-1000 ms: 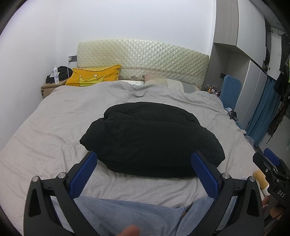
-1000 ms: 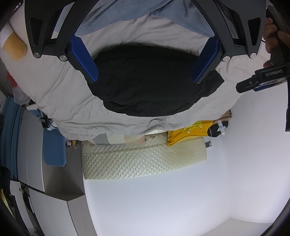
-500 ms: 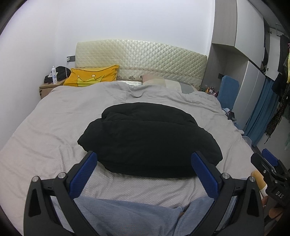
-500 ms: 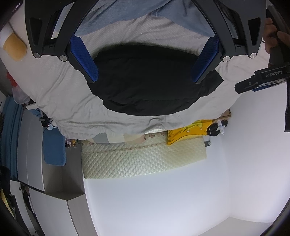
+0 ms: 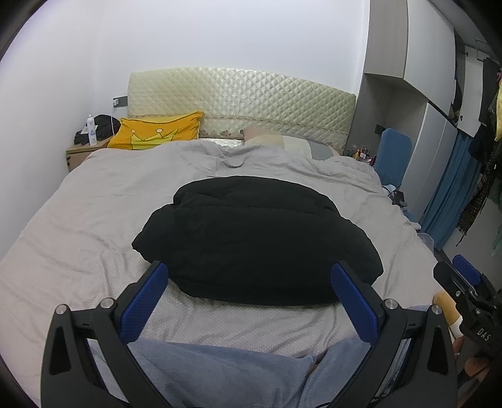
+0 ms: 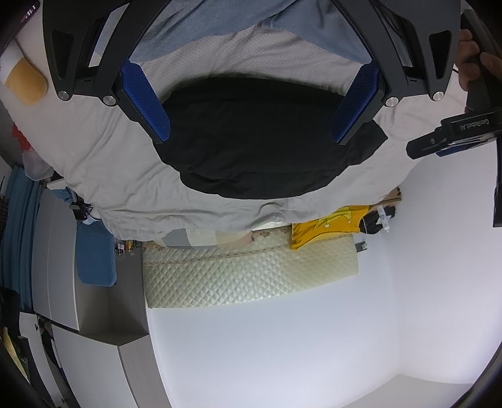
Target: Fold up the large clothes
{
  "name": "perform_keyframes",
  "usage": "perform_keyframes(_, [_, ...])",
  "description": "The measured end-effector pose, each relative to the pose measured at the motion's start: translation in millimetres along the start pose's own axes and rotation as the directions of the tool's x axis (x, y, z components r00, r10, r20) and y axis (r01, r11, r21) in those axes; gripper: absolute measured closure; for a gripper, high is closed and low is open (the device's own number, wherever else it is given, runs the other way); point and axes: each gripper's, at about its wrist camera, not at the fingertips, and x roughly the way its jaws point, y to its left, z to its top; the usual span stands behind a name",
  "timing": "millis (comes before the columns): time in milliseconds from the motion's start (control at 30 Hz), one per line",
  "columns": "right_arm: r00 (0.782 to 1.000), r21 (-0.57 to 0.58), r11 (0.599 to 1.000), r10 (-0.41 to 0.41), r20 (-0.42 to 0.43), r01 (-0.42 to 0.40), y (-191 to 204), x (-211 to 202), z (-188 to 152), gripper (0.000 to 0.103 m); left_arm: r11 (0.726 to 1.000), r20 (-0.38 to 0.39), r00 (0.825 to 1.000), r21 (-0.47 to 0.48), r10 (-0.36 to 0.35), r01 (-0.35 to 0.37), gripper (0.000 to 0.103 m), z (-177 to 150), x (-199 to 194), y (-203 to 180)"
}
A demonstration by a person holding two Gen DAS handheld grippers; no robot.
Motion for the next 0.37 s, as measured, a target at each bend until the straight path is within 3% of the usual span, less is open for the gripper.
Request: perform_keyframes(367, [1.000,0.000,1.000,0.002,-0.002,-0.002,-0.6,-0.3,-0.2,0.000,1.000,-0.003,1.000,-0.002,0.006,-0.006,0.000,0.1,-0.1,-0.1])
